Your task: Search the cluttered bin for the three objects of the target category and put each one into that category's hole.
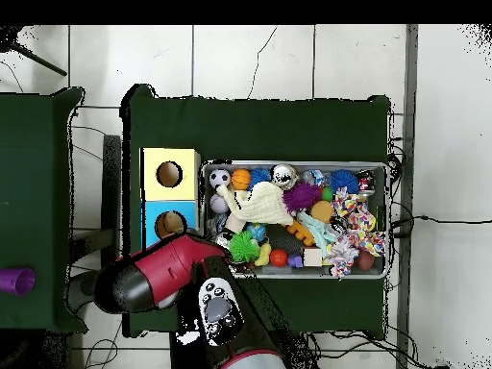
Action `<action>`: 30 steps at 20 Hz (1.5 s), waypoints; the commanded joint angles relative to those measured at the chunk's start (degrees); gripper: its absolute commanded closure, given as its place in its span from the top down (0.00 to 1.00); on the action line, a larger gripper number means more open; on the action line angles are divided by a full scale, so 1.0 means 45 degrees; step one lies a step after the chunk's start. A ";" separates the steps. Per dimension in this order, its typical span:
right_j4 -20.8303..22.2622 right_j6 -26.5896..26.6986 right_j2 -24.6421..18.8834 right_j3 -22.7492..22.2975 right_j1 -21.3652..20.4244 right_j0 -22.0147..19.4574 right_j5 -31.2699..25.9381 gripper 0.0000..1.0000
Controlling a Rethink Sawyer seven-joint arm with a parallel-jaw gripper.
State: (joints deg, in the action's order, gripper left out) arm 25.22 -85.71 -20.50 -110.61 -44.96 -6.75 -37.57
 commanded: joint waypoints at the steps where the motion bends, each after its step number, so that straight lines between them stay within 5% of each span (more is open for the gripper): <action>1: 0.0039 -0.0630 -0.0372 0.1095 -0.0382 -0.0394 0.0439 0.00; 5: -0.0029 -0.0621 -0.0388 0.1109 -0.0346 -0.0430 0.0353 0.00; 6: -0.0084 -0.0537 -0.0492 0.1052 -0.0331 -0.0532 0.0435 1.00; 24: -0.0162 -0.0498 -0.0549 0.1052 -0.0623 -0.0437 -0.0039 1.00; 30: -0.0772 -0.0135 -0.0662 0.0748 -0.1903 -0.0527 -0.1422 1.00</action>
State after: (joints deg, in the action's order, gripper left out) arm 24.08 -85.71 -21.50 -110.28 -48.72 -7.45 -37.70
